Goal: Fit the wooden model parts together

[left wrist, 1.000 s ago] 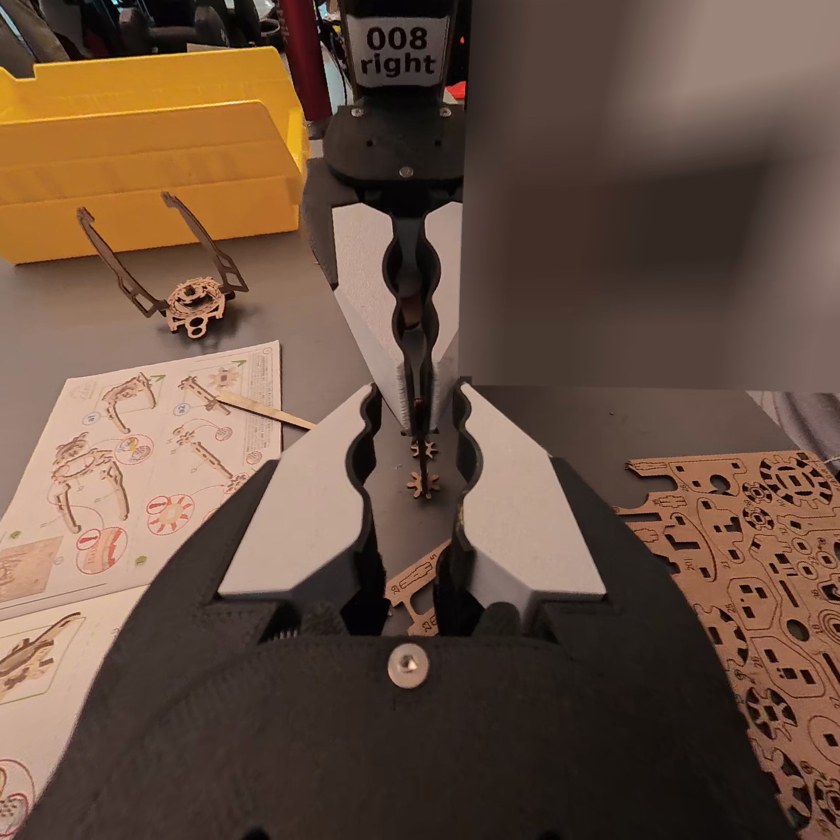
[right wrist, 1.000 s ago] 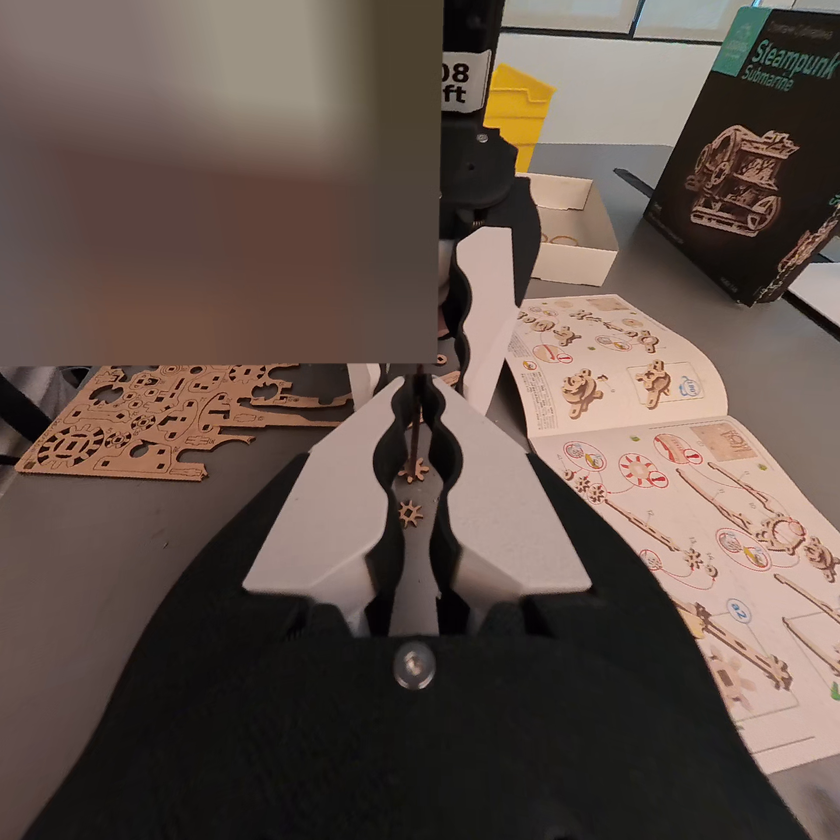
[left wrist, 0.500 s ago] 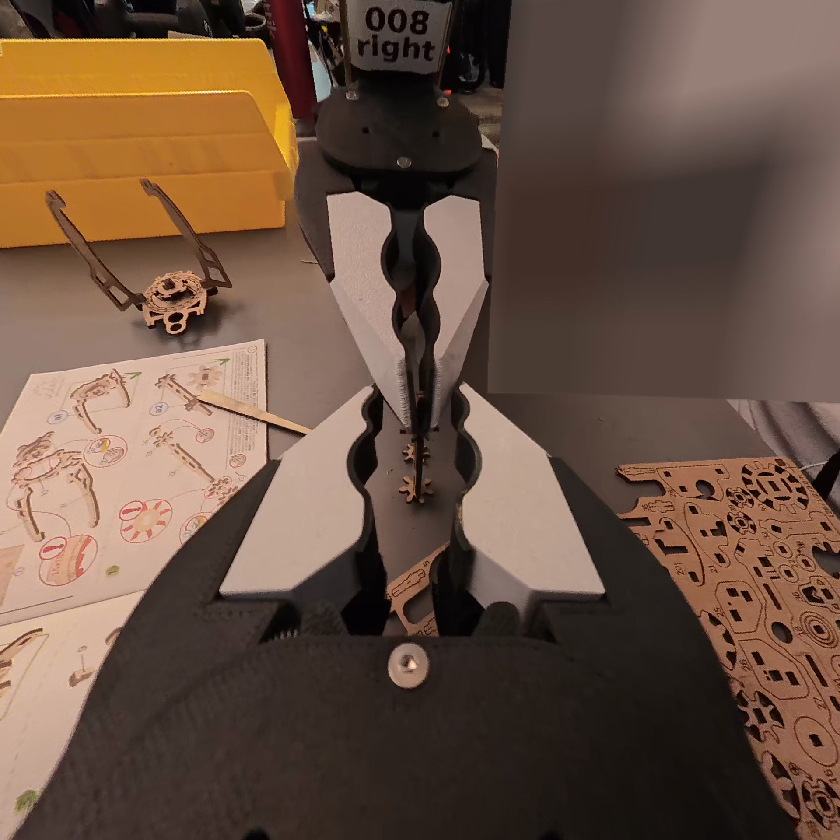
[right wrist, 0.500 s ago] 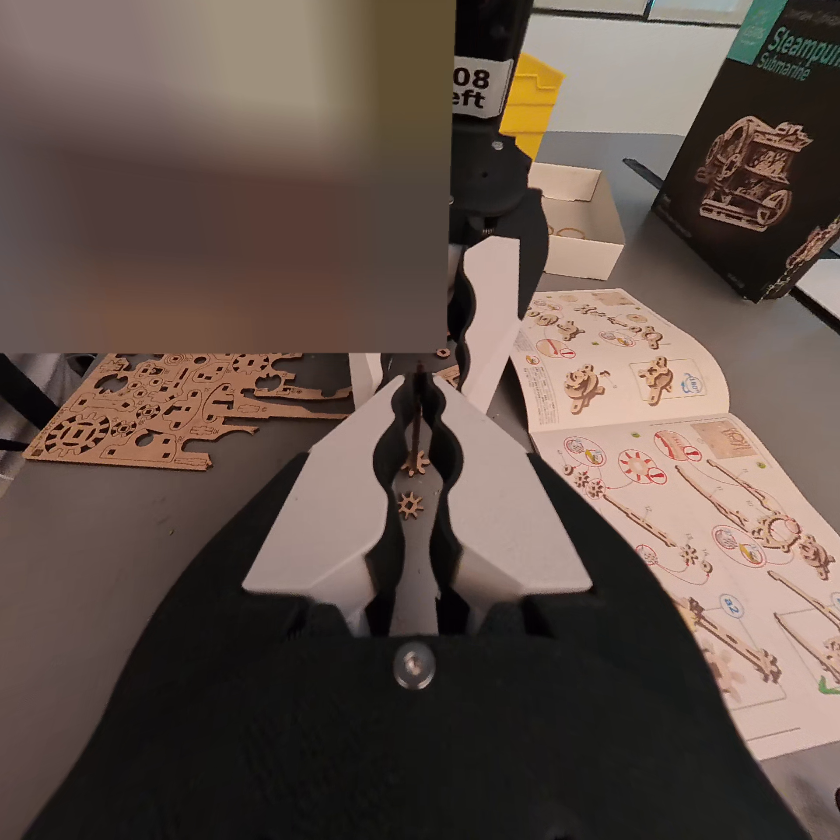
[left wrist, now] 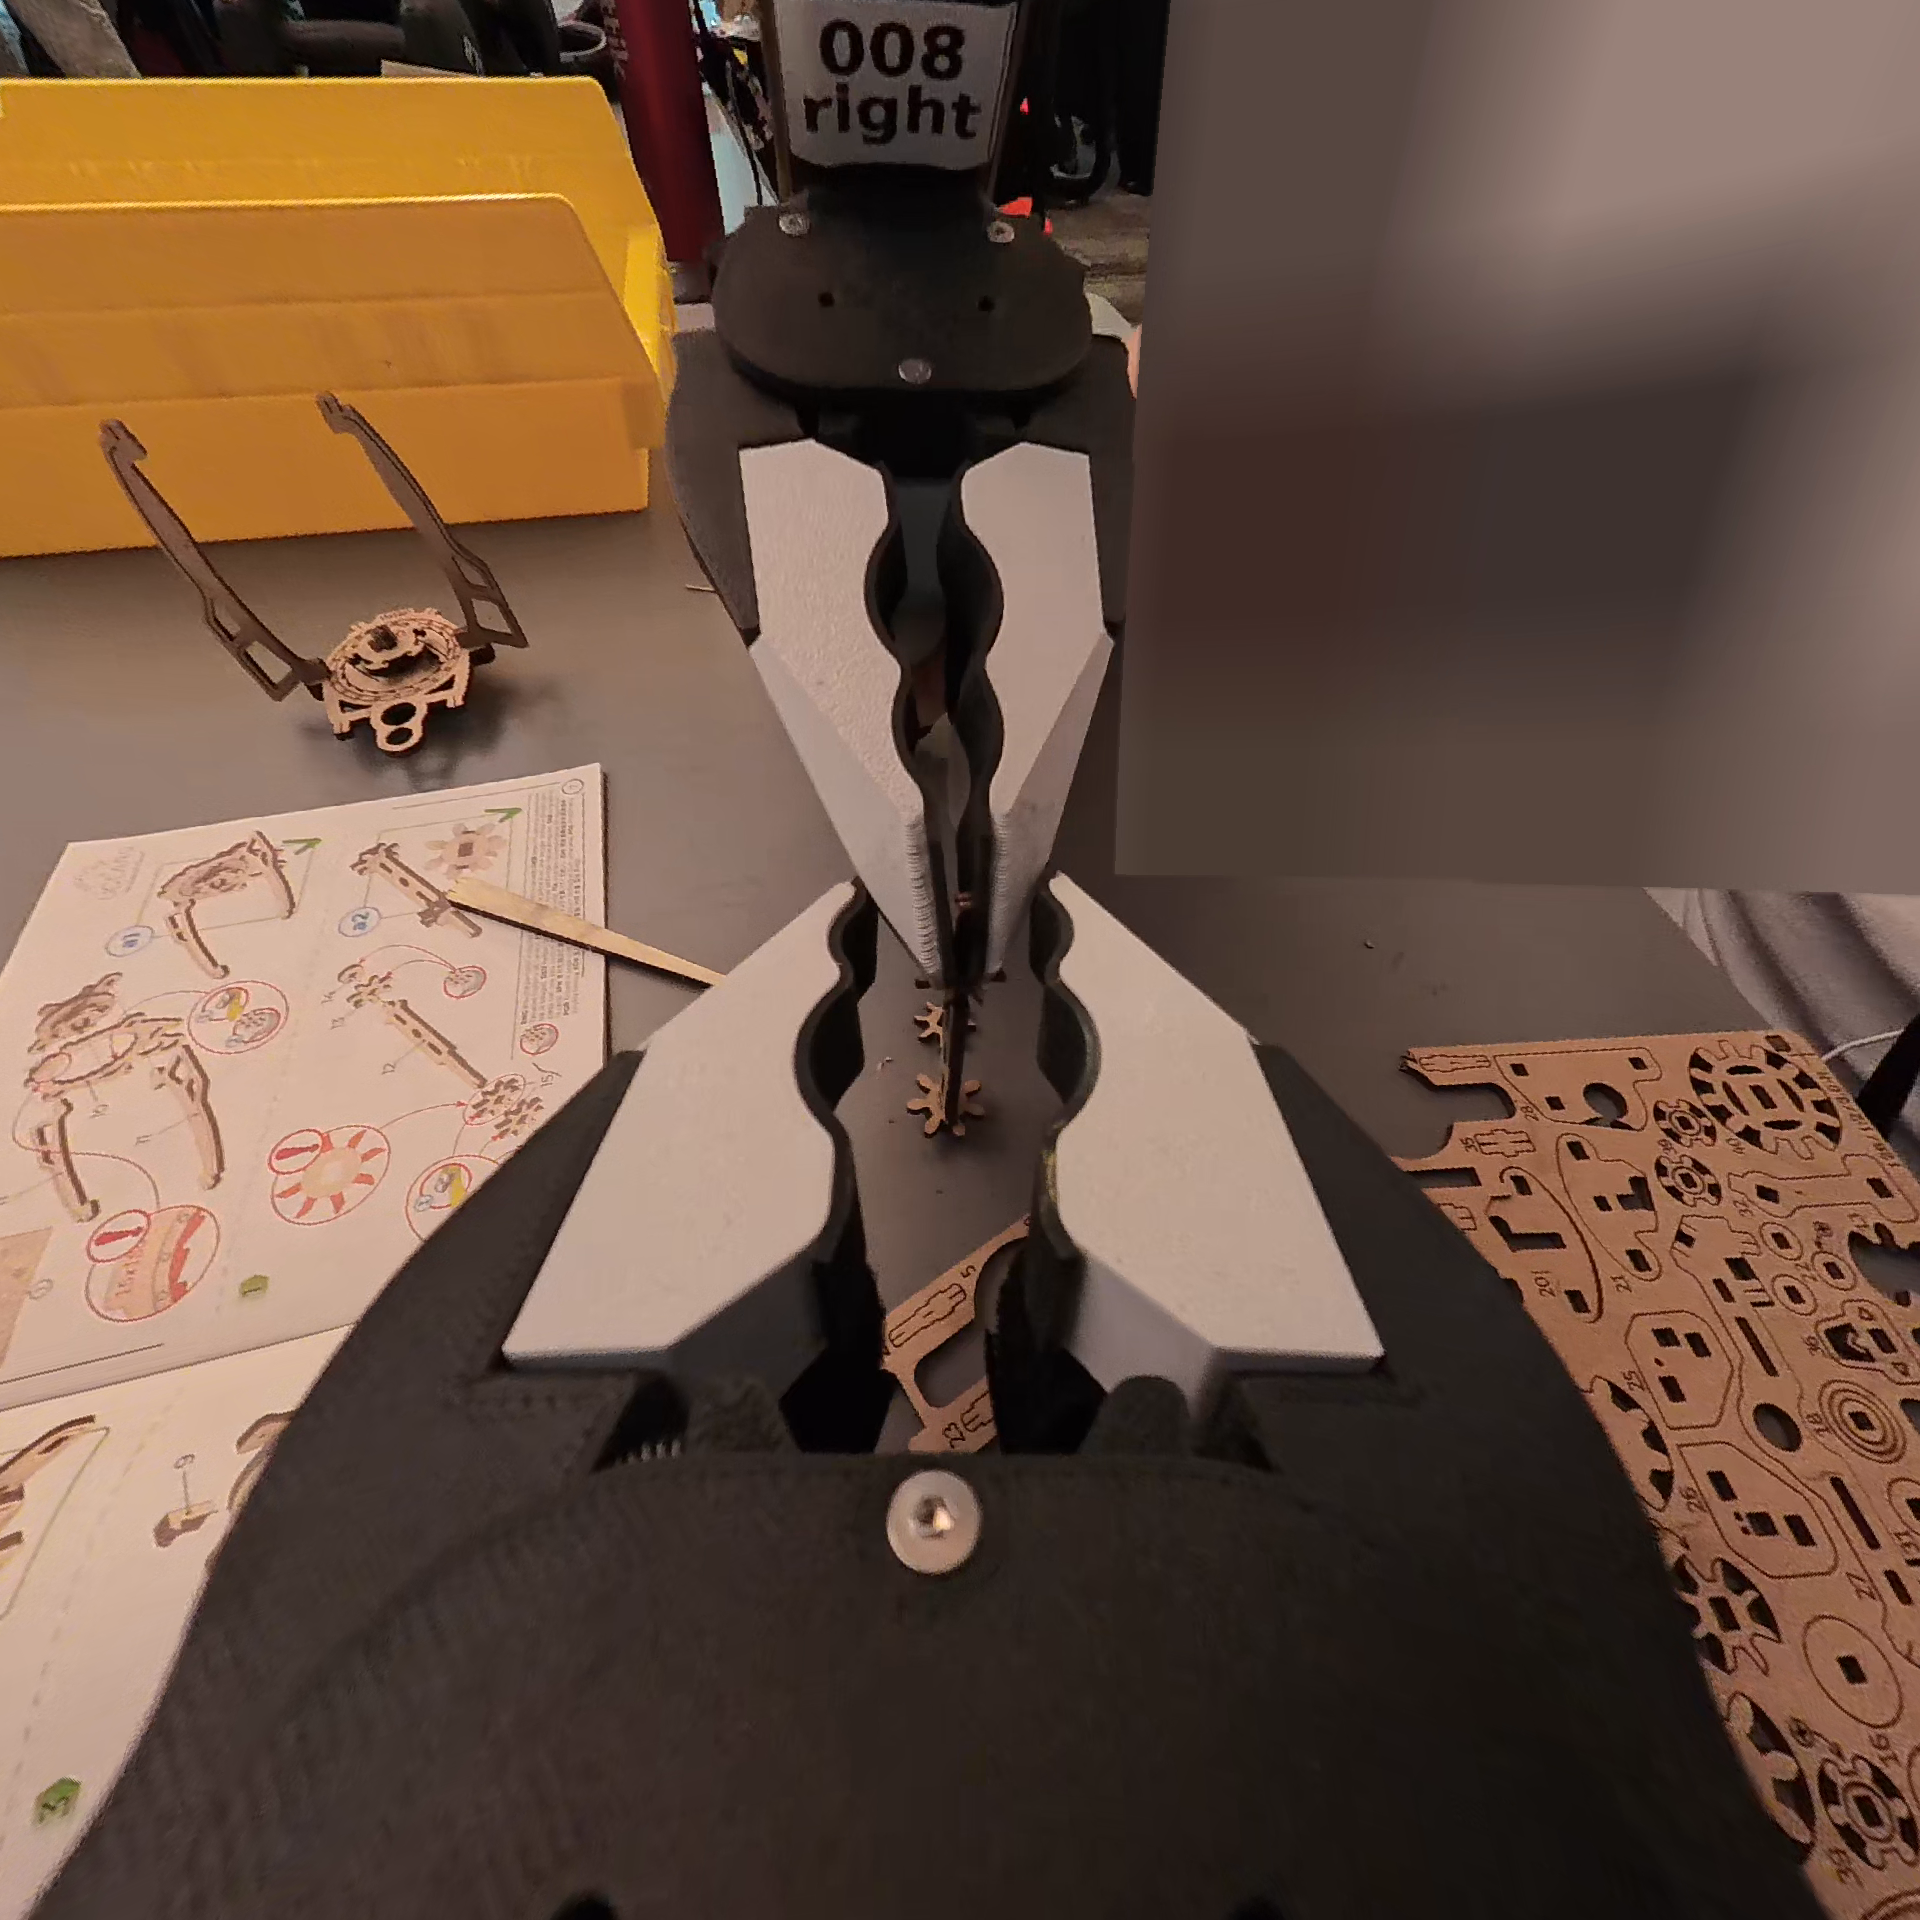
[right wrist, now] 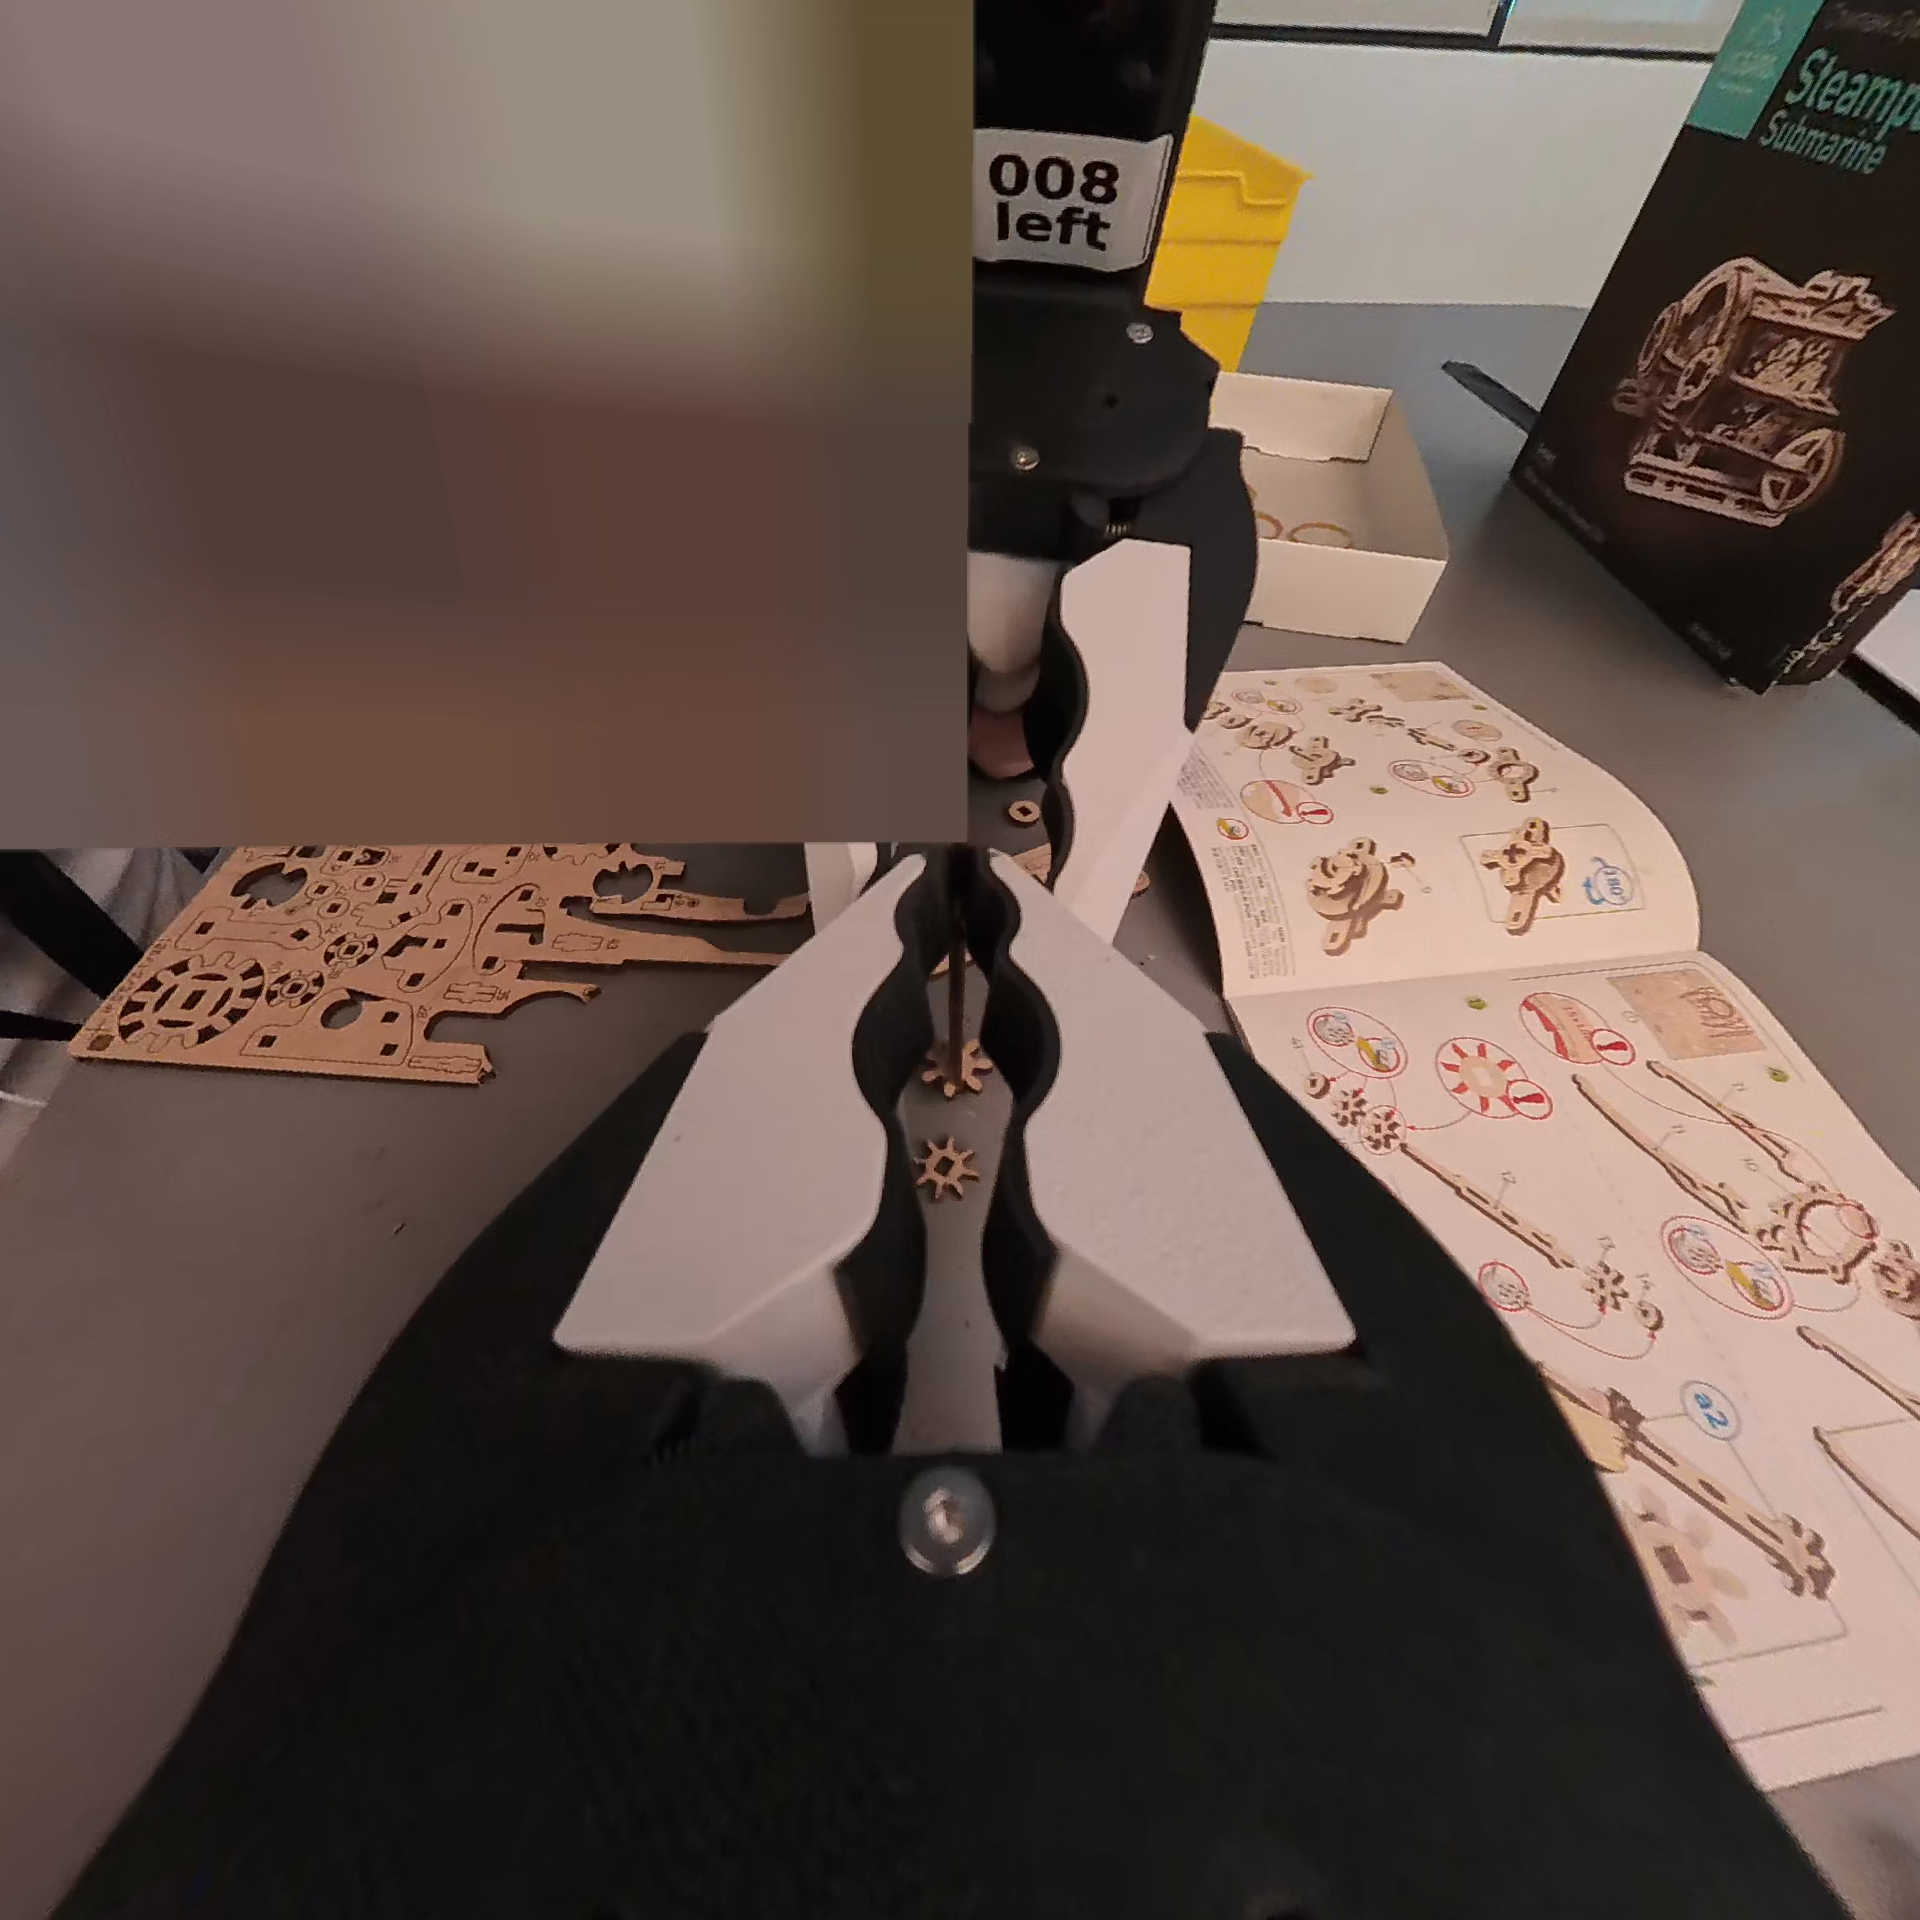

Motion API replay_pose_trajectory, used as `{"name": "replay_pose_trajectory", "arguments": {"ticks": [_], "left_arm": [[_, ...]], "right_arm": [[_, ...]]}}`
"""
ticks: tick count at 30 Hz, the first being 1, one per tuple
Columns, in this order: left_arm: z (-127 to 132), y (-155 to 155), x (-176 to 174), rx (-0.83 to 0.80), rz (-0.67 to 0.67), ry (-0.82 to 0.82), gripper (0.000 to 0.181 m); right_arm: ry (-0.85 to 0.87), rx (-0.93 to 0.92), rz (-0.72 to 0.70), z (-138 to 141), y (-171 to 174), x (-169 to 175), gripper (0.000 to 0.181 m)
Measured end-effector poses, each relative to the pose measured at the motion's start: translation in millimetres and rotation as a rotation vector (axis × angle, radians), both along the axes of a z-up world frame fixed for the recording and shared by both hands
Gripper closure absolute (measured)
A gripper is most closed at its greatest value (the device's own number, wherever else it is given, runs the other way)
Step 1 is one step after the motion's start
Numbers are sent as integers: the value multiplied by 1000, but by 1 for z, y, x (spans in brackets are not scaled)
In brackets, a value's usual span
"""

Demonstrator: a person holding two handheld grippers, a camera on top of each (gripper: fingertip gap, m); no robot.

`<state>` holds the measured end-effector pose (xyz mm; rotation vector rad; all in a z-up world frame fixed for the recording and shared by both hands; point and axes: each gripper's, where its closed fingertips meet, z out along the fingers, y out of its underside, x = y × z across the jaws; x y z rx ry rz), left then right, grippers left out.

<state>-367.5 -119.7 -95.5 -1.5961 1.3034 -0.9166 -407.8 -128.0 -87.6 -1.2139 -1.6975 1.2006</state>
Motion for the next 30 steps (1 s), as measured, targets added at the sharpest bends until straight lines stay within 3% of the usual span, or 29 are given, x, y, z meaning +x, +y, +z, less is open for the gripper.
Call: {"name": "replay_pose_trajectory", "arguments": {"ticks": [10,20,27,28,29,30], "left_arm": [[0,-3,-1,7,-18,-1,153],[-4,2,-3,29,0,41,154],[-6,0,-8,27,-9,46,155],[-11,-2,-7,30,-19,74,158],[-22,-6,-6,40,-40,149,176],[-23,-6,-4,101,-44,166,178]], "right_arm": [[-84,69,-7,-1,-2,-1,174],[35,-41,7,0,1,-2,175],[-61,-11,6,-2,0,-7,173],[-62,5,9,-2,-1,-7,173],[-55,14,15,-2,-3,-6,174],[-68,4,33,-3,-7,-6,175]]}}
